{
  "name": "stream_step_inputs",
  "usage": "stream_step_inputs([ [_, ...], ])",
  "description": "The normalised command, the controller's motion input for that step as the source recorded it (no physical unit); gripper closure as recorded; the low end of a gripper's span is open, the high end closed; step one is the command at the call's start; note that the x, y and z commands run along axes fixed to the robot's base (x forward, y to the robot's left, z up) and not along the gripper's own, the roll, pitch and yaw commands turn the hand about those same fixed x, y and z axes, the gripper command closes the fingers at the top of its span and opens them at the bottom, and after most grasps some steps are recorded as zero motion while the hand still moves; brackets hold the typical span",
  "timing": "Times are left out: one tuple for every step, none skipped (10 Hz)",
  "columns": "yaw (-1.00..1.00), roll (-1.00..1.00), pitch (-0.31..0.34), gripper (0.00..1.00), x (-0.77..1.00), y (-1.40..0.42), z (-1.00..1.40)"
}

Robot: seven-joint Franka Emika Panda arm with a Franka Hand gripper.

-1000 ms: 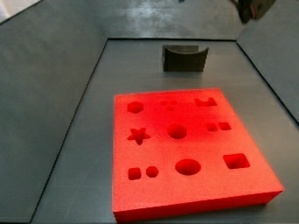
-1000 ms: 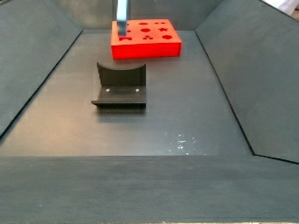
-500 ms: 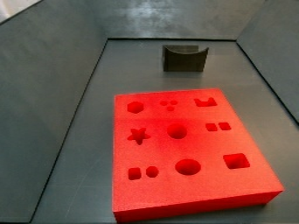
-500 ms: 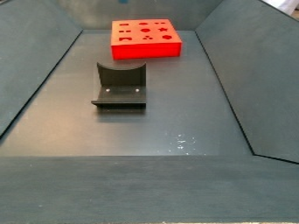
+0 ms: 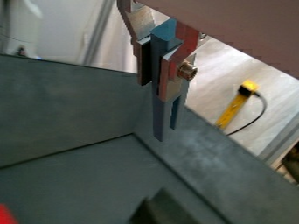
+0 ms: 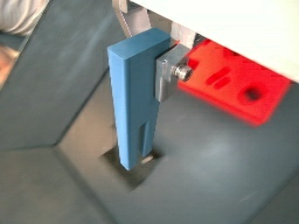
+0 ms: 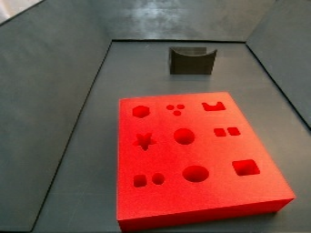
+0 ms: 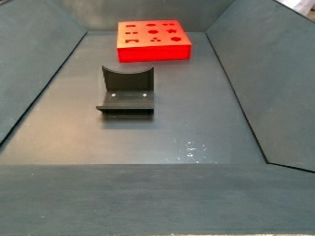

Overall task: Pick up the double-square object. Move up. Place the double-square object on the fixture. Regrasp the double-square object. Move to above the board. Insert the double-square object.
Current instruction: Move to above the board.

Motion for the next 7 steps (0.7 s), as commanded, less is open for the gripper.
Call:
stream_step_inputs([
  [-0.08, -1.0, 0.07, 1.0, -0.48, -0.69, 0.2],
  [-0.07, -1.0, 0.072, 1.0, -0.3, -0.38, 0.11],
  [-0.07, -1.0, 0.071, 1.0, -0.18, -0.19, 0.06],
  [-0.06, -1.0, 0.067, 1.0, -0.14, -0.13, 0.05],
  [-0.05, -1.0, 0.055, 1.0, -0.1, -0.03, 0.02],
  [-0.05, -1.0, 0.047, 1.0, -0.08, 0.01, 0.01],
  [-0.03, -0.84, 0.021, 1.0, -0.07, 0.03, 0.01],
])
